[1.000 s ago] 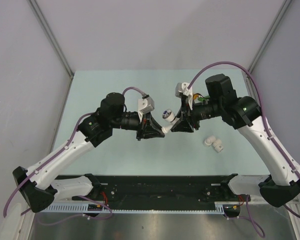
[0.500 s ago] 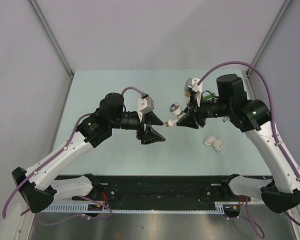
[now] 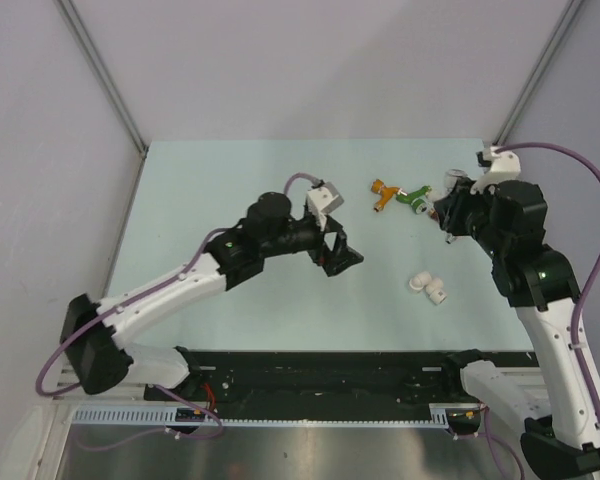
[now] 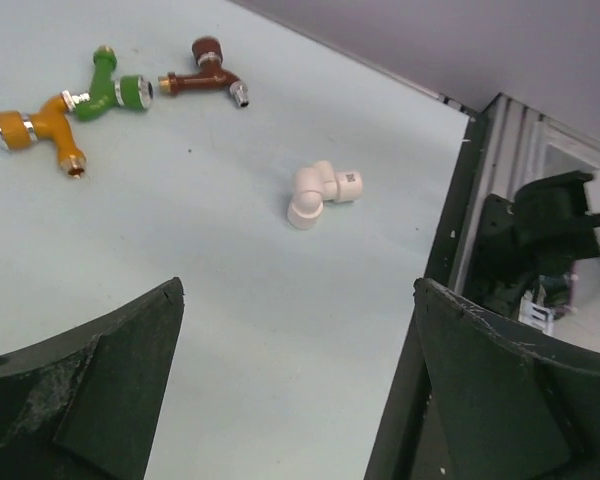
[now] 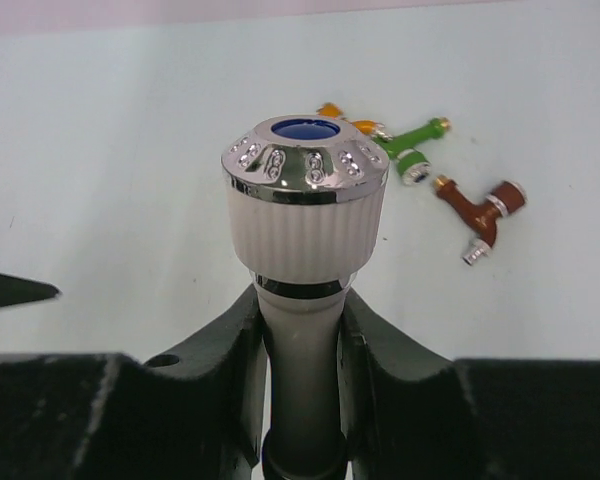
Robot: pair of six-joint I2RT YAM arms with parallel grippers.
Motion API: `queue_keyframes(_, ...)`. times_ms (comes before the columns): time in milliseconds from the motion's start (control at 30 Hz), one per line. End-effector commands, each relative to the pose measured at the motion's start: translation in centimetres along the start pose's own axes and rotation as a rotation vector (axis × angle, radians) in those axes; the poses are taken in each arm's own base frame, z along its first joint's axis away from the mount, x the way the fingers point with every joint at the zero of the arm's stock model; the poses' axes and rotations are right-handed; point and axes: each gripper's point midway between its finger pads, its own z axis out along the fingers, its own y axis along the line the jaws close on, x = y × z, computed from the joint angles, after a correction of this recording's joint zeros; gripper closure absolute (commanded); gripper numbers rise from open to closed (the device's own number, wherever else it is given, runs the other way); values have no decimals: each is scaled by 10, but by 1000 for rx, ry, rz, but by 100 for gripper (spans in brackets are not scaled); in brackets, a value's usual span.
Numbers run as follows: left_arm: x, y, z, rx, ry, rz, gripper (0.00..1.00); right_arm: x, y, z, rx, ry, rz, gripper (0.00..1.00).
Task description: Install the water faucets
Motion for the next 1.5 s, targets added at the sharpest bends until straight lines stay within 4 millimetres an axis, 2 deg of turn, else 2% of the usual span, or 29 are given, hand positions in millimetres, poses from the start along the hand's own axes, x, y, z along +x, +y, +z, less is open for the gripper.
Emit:
queue_keyframes(0, 22, 5, 60, -80, 12, -44, 1, -30, -37, -34, 228, -250, 218, 100)
queue_keyframes(67, 29, 3, 82, -84, 23, -32, 1, -32, -41, -52, 241, -310, 257, 100)
queue_keyframes(100, 33, -8, 95, -58, 21, -14, 1, -29, -45, -57, 259, -325, 279, 100)
queue_keyframes(133, 57, -6, 114, -58, 72, -9, 1, -29, -45, -62, 261, -341, 290, 100)
queue_keyframes(167, 54, -9, 126, -49, 64, 5, 1, -30, -46, -74, 259, -372, 300, 100)
queue_keyframes(200, 77, -11, 145, -45, 109, 4, 2, -26, -47, -75, 258, -370, 307, 100)
queue_keyframes(300, 77, -15, 176, -50, 104, -3, 3, -18, -44, -86, 241, -370, 324, 100)
queue_keyframes(333, 95, -13, 190, -57, 134, -5, 4, -16, -44, -89, 237, -367, 323, 100)
queue_keyframes(367, 87, -12, 199, -74, 112, 2, 4, -11, -44, -90, 239, -350, 317, 100)
queue_keyframes(400, 90, -15, 207, -81, 115, 6, 5, -9, -44, -93, 235, -347, 317, 100)
queue_keyframes(433, 108, -11, 217, -94, 146, 7, 6, -7, -43, -95, 234, -344, 317, 100)
queue_keyframes(467, 101, -11, 225, -103, 131, 4, 7, -3, -43, -96, 233, -332, 313, 100)
queue_keyframes(533, 121, -7, 238, -120, 167, -5, 9, -2, -41, -100, 218, -333, 306, 100)
queue_keyframes(600, 121, -6, 247, -124, 165, -21, 12, 2, -41, -101, 216, -321, 296, 100)
queue_keyframes(633, 133, -3, 251, -128, 187, -25, 13, 2, -41, -103, 214, -321, 290, 100)
queue_keyframes(667, 130, -3, 256, -129, 179, -31, 15, 4, -40, -103, 210, -316, 281, 100)
queue_keyframes(700, 141, -1, 259, -135, 202, -35, 17, 4, -40, -103, 210, -315, 277, 100)
queue_keyframes(733, 137, -1, 263, -135, 195, -38, 18, 5, -40, -104, 210, -313, 273, 100)
queue_keyframes(1033, 164, 4, 271, -153, 287, -58, 36, 9, -42, -105, 222, -299, 249, 100)
queue_keyframes(1133, 172, 3, 265, -156, 325, -78, 48, 8, -42, -104, 224, -302, 245, 100)
queue_keyframes(1167, 172, 0, 263, -144, 331, -85, 59, 8, -43, -103, 228, -302, 245, 100)
queue_keyframes(1233, 171, -1, 255, -145, 340, -107, 72, 8, -44, -102, 231, -302, 244, 100)
queue_keyframes(1267, 170, -1, 251, -145, 344, -122, 86, 8, -43, -101, 229, -302, 245, 100)
queue_keyframes(1300, 157, 1, 245, -148, 322, -142, 93, 8, -43, -100, 228, -300, 245, 100)
queue_keyframes(1333, 166, 6, 236, -167, 342, -197, 99, 7, -42, -99, 224, -304, 245, 100)
queue_keyframes(1367, 162, 9, 231, -170, 322, -239, 100, 8, -42, -98, 223, -301, 246, 100)
queue_keyframes(1400, 139, 21, 217, -168, 274, -295, 100, 8, -42, -97, 221, -298, 244, 100)
queue_keyframes(1433, 162, 29, 200, -196, 292, -404, 100, 8, -41, -95, 221, -297, 244, 100)
queue_keyframes(1467, 146, 38, 195, -182, 205, -453, 100, 10, -41, -93, 220, -289, 242, 100)
